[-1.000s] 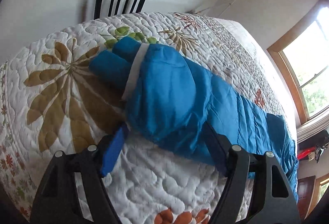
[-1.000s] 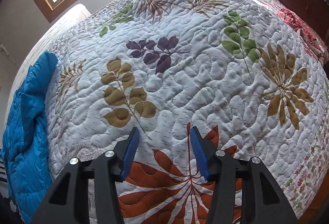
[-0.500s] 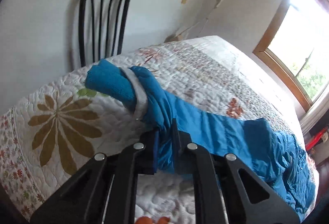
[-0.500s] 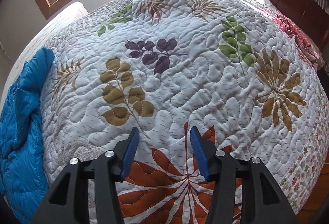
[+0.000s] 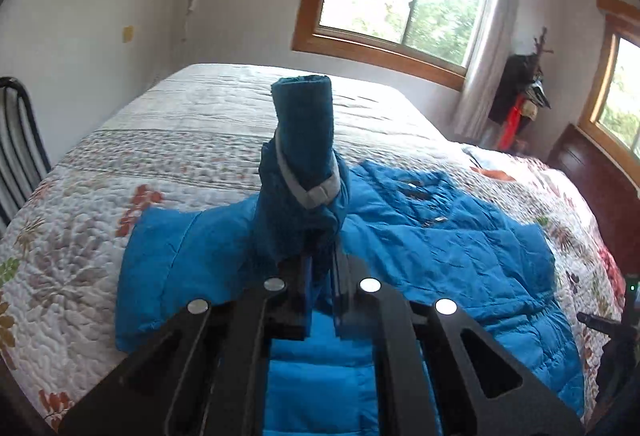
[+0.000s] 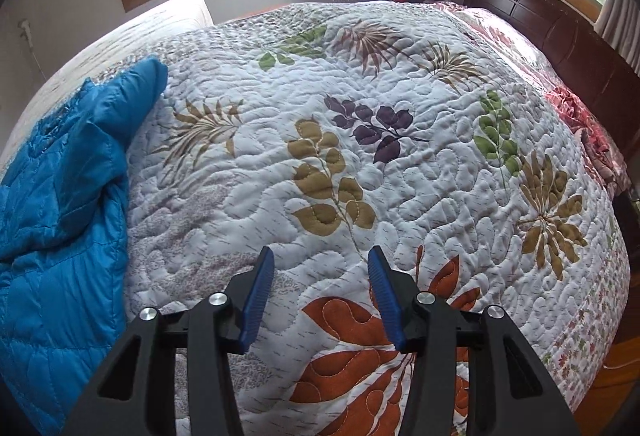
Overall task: Fold large clothes
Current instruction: 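Fold the sleeve across the jacket body with the left tool and release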
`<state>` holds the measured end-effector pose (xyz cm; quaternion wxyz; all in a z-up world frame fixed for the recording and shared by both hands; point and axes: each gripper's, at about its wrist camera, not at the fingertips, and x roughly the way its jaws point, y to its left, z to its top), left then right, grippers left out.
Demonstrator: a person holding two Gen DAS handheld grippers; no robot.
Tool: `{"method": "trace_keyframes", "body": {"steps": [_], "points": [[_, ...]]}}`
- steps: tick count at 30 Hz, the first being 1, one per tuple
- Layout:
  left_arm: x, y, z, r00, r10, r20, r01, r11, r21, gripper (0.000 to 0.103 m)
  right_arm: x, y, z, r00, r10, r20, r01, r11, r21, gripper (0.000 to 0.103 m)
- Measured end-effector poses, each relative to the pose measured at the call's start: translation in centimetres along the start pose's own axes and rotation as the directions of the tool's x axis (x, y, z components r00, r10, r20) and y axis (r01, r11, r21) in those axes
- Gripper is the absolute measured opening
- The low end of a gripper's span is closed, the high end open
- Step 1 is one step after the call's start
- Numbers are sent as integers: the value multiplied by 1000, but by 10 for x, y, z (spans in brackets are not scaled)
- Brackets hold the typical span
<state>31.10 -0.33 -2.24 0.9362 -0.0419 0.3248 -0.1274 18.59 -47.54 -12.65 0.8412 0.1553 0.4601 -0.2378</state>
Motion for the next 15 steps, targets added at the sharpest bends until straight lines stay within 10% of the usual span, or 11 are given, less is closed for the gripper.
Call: {"method": "trace_keyframes", "body": {"steps": [11,15], "points": [[113,-74,-50,954,-47,-296,91,986,139,13,-1,44,-11,996,87,-14,-88,986,-140,50],[92,-72,-51,962,-71,-264,113,983,146,48,-2,43,-11,995,96,-13,-96,986,-133,50]]}}
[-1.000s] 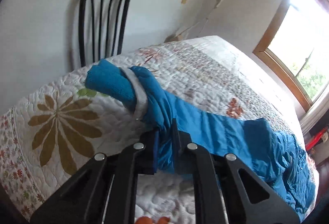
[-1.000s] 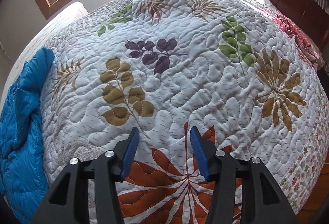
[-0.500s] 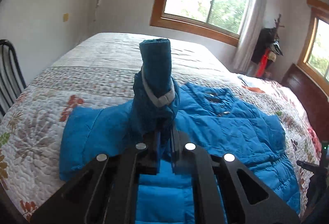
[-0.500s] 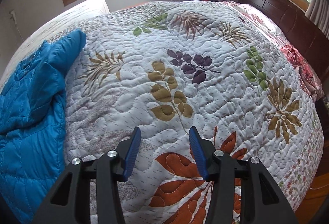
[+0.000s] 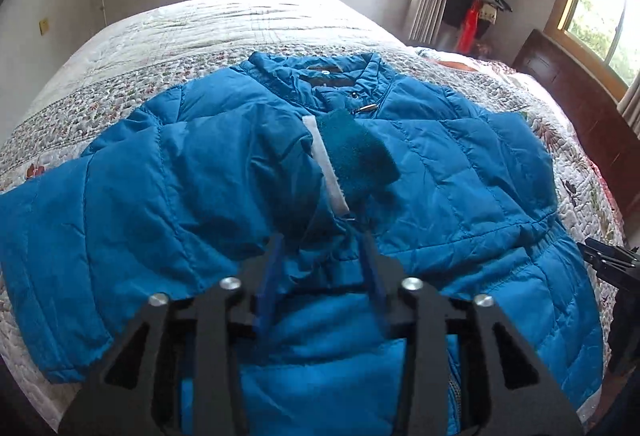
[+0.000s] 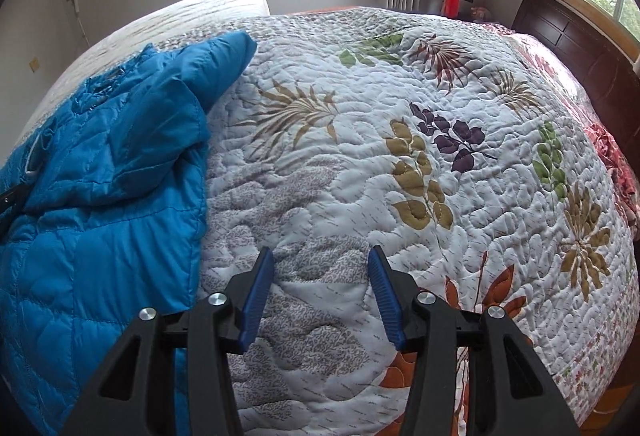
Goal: Fold large clothes
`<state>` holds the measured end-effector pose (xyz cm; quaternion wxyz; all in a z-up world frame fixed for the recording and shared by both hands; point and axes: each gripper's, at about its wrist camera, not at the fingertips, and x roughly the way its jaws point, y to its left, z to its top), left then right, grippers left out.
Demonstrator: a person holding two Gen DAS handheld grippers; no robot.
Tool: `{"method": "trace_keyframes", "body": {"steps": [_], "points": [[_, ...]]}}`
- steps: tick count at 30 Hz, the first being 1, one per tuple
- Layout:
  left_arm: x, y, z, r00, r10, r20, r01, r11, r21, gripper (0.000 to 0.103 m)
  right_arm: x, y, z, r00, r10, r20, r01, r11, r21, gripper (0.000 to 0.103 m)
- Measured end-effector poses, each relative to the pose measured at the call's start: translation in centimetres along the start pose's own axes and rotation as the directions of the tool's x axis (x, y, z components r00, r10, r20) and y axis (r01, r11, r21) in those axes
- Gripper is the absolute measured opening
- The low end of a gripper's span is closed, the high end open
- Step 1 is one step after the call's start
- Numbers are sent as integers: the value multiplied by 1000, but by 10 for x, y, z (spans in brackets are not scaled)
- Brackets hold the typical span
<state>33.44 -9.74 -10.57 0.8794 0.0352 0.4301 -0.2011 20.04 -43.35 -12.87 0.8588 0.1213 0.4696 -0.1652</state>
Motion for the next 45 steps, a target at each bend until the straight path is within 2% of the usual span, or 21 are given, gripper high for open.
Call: {"method": "trace_keyframes", "body": {"steps": [4,6,8,11,15,19,22,23,24,25,26,28,30,32,34,35,36,38,41,45], "points": [[-29,-4,-1,998,28,53,-30,999,32,48,-13,2,2,999,14,34,-15,1000,7,50],[-42,0,0,997,38,62,-39,999,26,48,-28,10,5,997,49,64,-48,999,-11,50],[-52,12,-3,995,78,58,-79,997,13,48,-40,24,11,993,95,73,-93,995,-41,50],[-62,37,-9,986,162,37,-162,986,-27,51,-49,57,20,978,205,29,-201,974,-108,50],[-67,72,-16,971,239,16,-237,968,-86,51,-51,122,36,947,316,-63,-321,921,-219,50],[-59,94,-19,975,224,-15,-224,967,-125,51,-34,192,54,923,356,-148,-385,877,-288,50],[-51,102,-23,979,201,-34,-204,969,-140,51,-15,231,71,904,382,-193,-424,861,-282,52],[-48,104,-24,980,193,-37,-197,970,-143,51,-9,243,76,891,402,-211,-449,851,-273,52],[-47,106,-24,981,188,-39,-192,971,-143,51,-3,254,81,876,426,-226,-475,840,-260,55],[-46,108,-25,982,186,-38,-189,971,-145,51,3,264,86,865,440,-241,-494,832,-254,64],[-45,109,-25,983,181,-38,-185,972,-148,51,8,274,89,861,442,-251,-499,829,-254,68],[-45,111,-26,984,173,-39,-177,973,-152,51,22,291,94,866,426,-261,-486,838,-246,71],[-45,111,-26,984,172,-39,-176,973,-150,51,35,306,94,854,430,-293,-503,828,-247,72],[-44,111,-26,984,173,-38,-177,973,-150,51,46,316,92,873,391,-292,-468,842,-270,65],[-44,112,-25,986,165,-39,-169,973,-158,51,48,322,89,863,413,-289,-491,822,-290,37],[-45,113,-25,986,163,-38,-167,973,-162,51,45,322,87,853,435,-288,-510,810,-289,30],[-48,113,-25,986,164,-33,-168,972,-167,51,40,321,86,855,442,-273,-512,806,-297,25],[-58,115,-23,985,173,-10,-172,969,-177,51,26,315,88,861,457,-225,-508,801,-316,22],[-76,117,-18,984,175,40,-164,968,-188,51,5,293,99,855,492,-165,-519,799,-303,21],[-81,112,-11,978,200,63,-187,967,-172,52,-20,248,109,890,451,-66,-451,850,-274,21]]}}
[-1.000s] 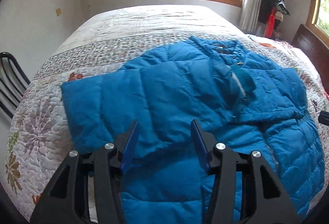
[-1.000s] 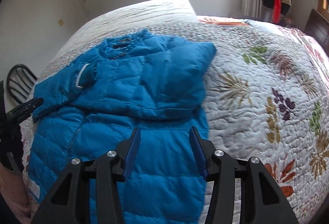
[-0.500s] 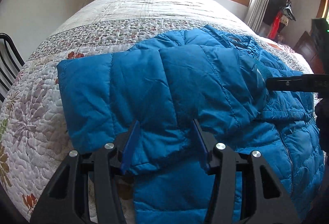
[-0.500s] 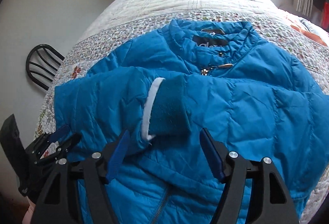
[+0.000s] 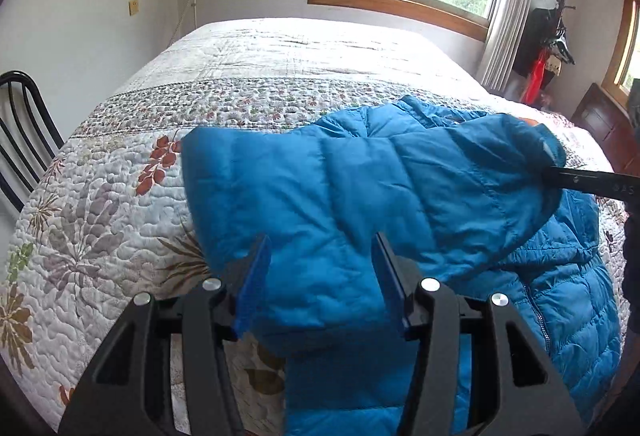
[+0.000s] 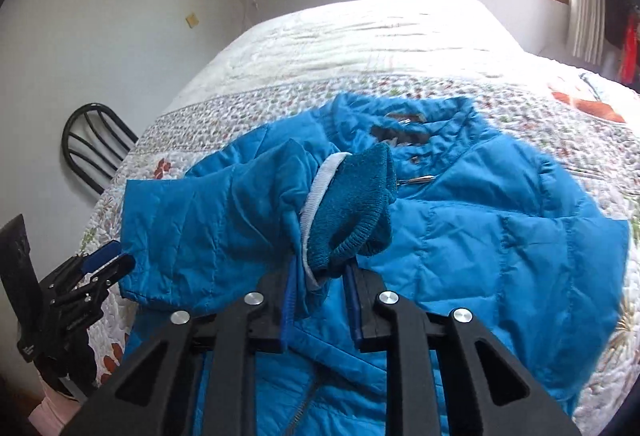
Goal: Fold large clothes
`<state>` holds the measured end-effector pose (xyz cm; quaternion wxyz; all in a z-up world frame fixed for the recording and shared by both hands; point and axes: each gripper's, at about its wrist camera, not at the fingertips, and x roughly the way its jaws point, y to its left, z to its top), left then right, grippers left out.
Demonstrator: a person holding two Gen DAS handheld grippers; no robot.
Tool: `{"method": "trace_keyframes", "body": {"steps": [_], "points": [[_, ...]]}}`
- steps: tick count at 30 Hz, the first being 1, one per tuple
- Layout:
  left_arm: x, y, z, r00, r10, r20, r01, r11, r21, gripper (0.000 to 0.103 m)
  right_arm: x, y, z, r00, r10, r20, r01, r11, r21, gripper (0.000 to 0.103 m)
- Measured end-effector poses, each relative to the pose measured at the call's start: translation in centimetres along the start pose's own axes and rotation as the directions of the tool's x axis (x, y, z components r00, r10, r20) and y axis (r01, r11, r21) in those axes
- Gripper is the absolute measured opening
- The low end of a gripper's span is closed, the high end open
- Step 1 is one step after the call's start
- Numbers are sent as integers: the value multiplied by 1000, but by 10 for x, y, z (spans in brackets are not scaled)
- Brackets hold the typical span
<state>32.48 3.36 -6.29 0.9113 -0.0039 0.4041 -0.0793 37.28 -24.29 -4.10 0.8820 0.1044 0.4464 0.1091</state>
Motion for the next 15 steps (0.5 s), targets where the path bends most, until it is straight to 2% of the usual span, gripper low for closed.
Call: {"method": "trace_keyframes", "body": {"steps": [4,6,8,15], "points": [[10,-17,0,1000,-13,-20,14,999,37,52,-35,-41,-9,995,-86,51,83,994,67,21],[17,-28,0,999,-14,-34,16,998,67,52,-43,-61,-17,989,-138,47,133,986,105,21],[27,-36,0,998,-20,-55,24,996,84,52,-47,-80,-25,987,-155,39,149,979,138,21],[60,-53,0,995,14,-101,0,991,135,52,-11,-129,-48,981,-176,-80,189,956,223,22]]}}
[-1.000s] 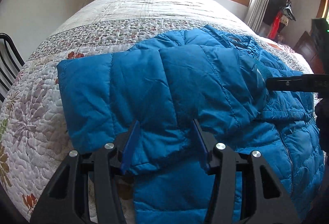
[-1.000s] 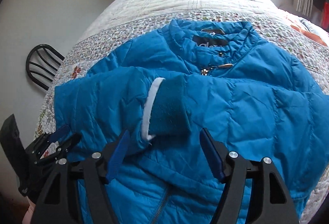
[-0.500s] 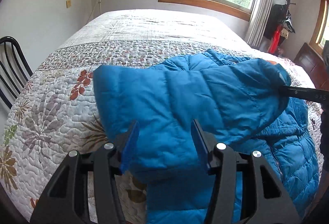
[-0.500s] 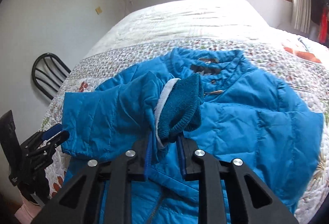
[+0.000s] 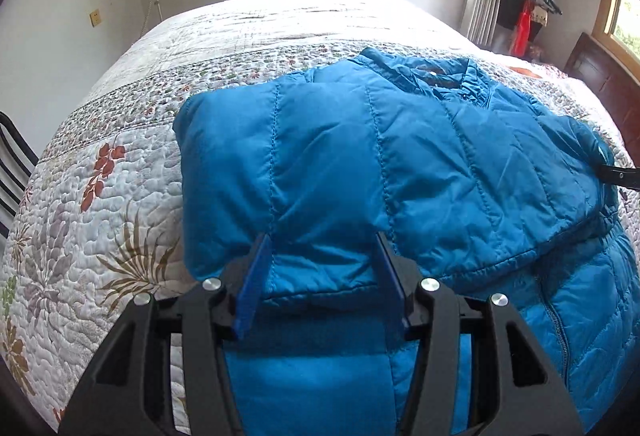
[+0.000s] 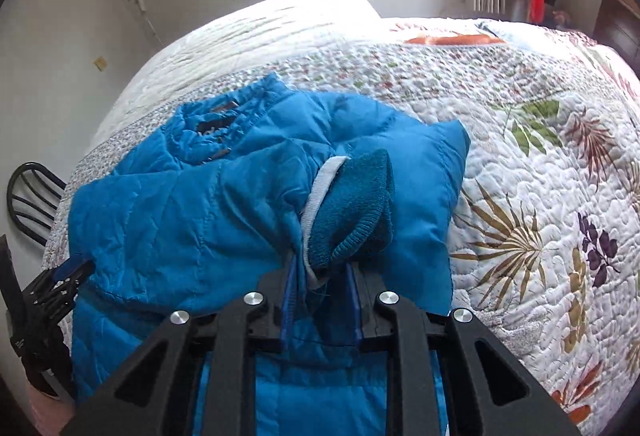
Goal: Fold large clothes
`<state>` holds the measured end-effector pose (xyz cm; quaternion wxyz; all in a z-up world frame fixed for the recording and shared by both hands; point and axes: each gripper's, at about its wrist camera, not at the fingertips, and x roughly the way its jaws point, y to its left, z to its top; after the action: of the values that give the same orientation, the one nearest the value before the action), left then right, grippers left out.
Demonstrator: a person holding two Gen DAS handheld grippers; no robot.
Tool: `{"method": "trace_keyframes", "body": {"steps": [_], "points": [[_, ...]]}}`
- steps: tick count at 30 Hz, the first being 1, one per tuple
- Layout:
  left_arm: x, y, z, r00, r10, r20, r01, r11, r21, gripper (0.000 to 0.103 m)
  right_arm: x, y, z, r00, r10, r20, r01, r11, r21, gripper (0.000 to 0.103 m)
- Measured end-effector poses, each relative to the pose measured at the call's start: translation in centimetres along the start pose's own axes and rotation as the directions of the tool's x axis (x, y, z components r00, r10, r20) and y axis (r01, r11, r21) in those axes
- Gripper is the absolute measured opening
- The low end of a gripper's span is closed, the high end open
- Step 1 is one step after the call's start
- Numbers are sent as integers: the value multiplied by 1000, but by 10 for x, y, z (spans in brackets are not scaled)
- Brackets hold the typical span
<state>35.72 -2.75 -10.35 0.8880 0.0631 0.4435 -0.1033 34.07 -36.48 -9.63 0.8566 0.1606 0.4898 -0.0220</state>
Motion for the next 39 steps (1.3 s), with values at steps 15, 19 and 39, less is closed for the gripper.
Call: {"method": "trace_keyframes", "body": {"steps": [15,19,39], "points": [[-36,-15,0,998,-46,53,49,997,-55,56,-61,41,-9,987,-24,157,43,992,-120,37],[-28,-26,-1,997,-60,39,63,996,-61,56,-37,70,-16,993,-10,120,34,980,-196,37],[-21,-24,-16,999,-35,27,36,999,-40,62,-9,81,-38,998,-32,57,45,969,-242,31]]}}
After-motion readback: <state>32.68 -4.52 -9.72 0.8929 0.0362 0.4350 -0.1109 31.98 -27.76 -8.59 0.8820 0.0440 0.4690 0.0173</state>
